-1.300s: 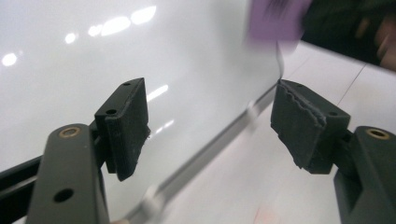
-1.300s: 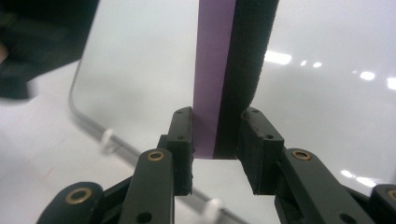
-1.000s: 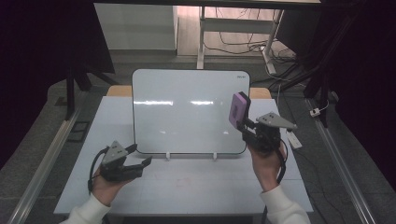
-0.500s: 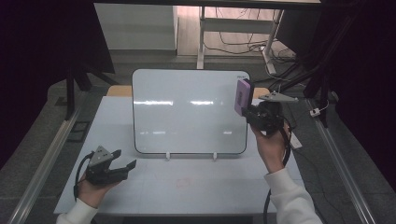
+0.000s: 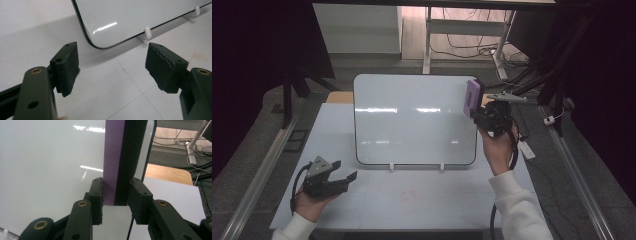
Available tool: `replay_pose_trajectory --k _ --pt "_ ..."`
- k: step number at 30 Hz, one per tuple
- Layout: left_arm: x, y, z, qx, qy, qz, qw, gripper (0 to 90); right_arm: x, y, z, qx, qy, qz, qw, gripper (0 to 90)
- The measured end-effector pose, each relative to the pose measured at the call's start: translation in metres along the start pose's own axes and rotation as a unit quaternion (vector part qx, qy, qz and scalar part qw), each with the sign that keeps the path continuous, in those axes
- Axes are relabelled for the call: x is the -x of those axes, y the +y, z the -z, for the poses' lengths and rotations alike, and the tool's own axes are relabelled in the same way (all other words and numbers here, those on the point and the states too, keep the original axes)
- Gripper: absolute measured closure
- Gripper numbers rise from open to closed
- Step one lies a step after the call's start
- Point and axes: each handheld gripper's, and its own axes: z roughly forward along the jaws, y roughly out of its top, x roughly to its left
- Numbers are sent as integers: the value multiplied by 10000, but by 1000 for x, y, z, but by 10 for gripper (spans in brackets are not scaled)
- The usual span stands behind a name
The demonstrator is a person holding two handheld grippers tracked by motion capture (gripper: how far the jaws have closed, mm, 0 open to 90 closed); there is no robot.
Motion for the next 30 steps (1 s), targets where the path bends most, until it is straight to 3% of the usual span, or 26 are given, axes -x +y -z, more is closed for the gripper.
replay_pose_trajectory --k 9,26,30 --pt "-2 -1 0 -21 -22 14 10000 278 1 8 -15 -151 -112 -95 9998 636" --pt "-3 -2 -1 -27 -45 23 10000 278 -10 12 -26 132 -231 5 9996 598" --pt "-4 -2 0 -15 -27 40 10000 278 -10 9 -24 235 -249 47 9994 515"
